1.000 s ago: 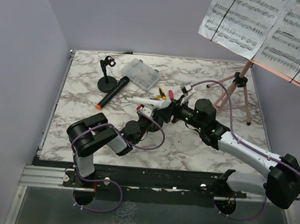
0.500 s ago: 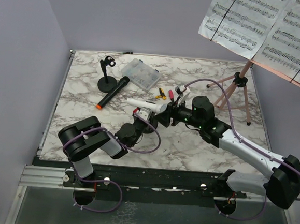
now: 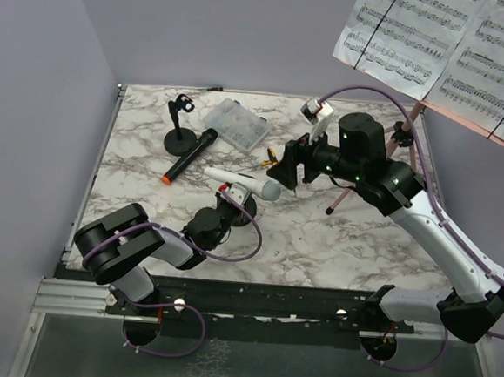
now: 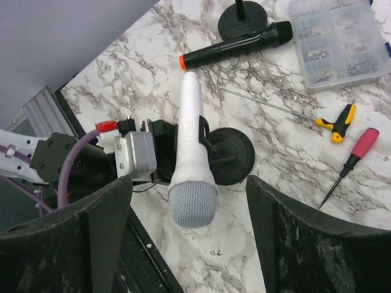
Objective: Pack up the instrument practice props
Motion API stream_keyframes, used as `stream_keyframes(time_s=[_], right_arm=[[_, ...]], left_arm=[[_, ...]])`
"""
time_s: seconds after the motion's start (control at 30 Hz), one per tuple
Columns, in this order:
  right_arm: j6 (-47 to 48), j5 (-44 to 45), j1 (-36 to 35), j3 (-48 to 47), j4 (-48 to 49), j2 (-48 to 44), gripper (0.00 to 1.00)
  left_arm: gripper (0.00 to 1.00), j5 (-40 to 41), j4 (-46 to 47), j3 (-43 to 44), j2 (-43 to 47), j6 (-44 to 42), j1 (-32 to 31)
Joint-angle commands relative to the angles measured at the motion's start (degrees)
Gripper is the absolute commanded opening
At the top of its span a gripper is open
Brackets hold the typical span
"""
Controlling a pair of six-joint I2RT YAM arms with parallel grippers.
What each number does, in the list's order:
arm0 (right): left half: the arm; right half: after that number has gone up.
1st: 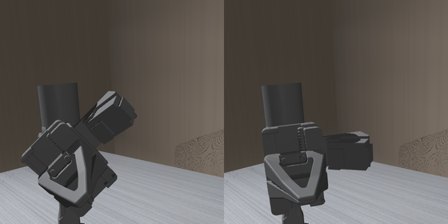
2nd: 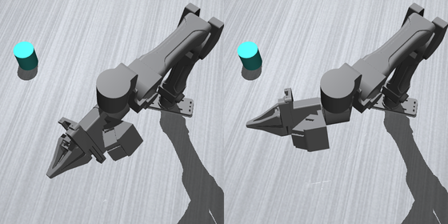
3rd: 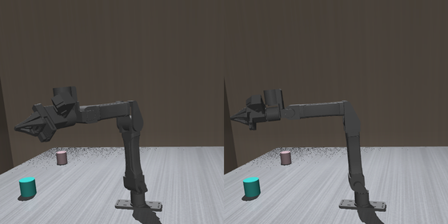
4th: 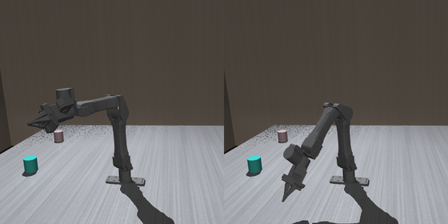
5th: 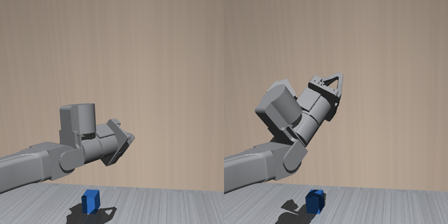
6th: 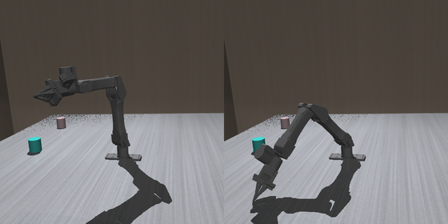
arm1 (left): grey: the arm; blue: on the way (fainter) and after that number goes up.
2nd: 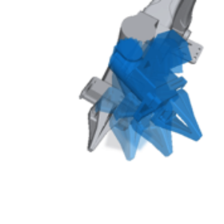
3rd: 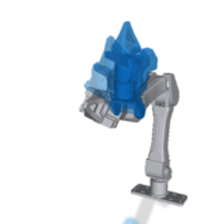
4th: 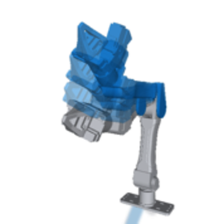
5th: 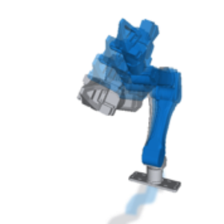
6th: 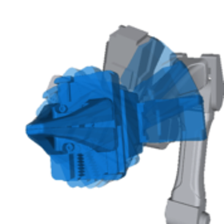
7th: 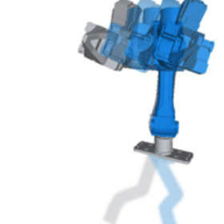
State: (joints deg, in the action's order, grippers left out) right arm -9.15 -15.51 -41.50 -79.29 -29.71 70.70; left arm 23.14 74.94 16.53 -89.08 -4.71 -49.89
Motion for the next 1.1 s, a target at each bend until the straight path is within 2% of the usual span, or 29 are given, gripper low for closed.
stream_keyframes(time_s=[0.0, 0.2, 0.37, 0.67, 1.07], right_arm=[[1.9, -2.1, 0.2, -8.6, -14.2, 7.6, 0.79], [1.2, -7.4, 0.2, -16.8, -19.5, 16.1, 0.79], [2.7, -10.5, 0.2, -20.7, -24.9, 21.8, 0.72], [4.4, -12.2, 0.2, -15.8, -26.1, 23.6, 0.57], [8.3, -17.3, 0.2, -14.0, -28.0, 27.2, 0.50]], left_arm=[[0.00, -4.8, -6.0, -1.2, 2.0, -3.5, 0.2], [0.00, -8.7, -7.7, -1.3, 3.5, -4.7, 0.1], [0.00, -9.6, -8.2, -1.4, 5.0, -5.7, 0.1], [0.00, -9.8, -10.3, -0.9, 7.0, -5.2, 0.1], [0.00, -9.5, -14.1, 0.7, 8.5, -3.3, 0.1]])
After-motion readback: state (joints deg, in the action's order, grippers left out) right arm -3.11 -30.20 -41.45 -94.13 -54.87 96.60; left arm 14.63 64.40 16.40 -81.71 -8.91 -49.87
